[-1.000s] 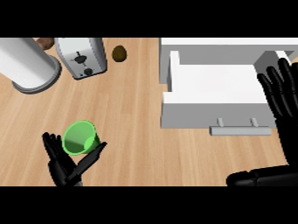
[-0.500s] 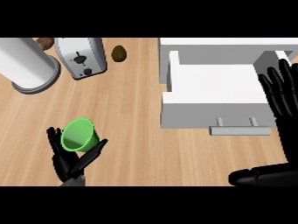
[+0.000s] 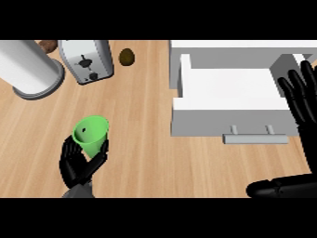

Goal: Pick up the cup, place it into the drawer and close the drawer

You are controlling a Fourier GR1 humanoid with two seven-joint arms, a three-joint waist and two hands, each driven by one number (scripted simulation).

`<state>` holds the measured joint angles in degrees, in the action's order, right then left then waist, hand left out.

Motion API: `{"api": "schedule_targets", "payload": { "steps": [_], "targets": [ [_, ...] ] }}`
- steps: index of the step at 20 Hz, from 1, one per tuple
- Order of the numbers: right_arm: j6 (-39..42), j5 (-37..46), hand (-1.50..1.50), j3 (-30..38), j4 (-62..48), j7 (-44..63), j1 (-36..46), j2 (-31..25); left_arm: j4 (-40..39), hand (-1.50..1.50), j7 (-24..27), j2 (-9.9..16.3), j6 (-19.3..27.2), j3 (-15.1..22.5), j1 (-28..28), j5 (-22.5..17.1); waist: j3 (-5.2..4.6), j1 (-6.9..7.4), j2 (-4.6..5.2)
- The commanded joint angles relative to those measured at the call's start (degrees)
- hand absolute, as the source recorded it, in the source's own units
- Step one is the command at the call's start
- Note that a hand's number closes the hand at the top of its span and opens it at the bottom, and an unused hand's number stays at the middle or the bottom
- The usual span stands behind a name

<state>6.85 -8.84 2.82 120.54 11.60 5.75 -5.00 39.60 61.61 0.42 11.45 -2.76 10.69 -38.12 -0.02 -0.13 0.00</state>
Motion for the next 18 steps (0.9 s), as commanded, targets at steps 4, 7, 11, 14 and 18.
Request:
{"api": "schedule_targets", "payload": {
  "steps": [4, 7, 11, 14, 18],
  "targets": [
    [1.54, -0.93, -1.5, 1.44, -2.32, -3.24, -0.36, -0.36, -4.64, 1.5, 8.14, 0.73, -3.86, -0.13, 1.0, 3.74, -0.01, -0.13, 0.09],
    [0.77, 0.5, -1.5, 0.12, -0.34, -1.92, -1.19, -0.05, -2.94, 1.5, -0.51, 7.49, -12.14, 4.68, 2.68, 6.55, -0.03, -0.53, 0.09],
    [2.86, -1.92, -1.5, 1.33, -0.62, -2.84, -1.86, -1.03, -5.42, 1.5, -1.5, 10.94, -18.6, 5.52, 6.5, 8.38, -0.02, -0.62, 0.15],
    [1.24, -1.02, -1.5, -0.45, 2.14, 0.05, -2.35, 0.07, -5.08, 1.5, -2.44, 10.98, -18.53, 4.87, 10.21, 8.91, -0.03, -0.53, 0.08],
    [2.98, -2.02, -1.5, 0.8, 1.86, -2.71, -5.35, -0.09, 3.37, 1.5, -2.97, 12.66, -22.89, 6.44, 4.3, 9.13, 0.04, 0.07, -0.11]
  ]
}}
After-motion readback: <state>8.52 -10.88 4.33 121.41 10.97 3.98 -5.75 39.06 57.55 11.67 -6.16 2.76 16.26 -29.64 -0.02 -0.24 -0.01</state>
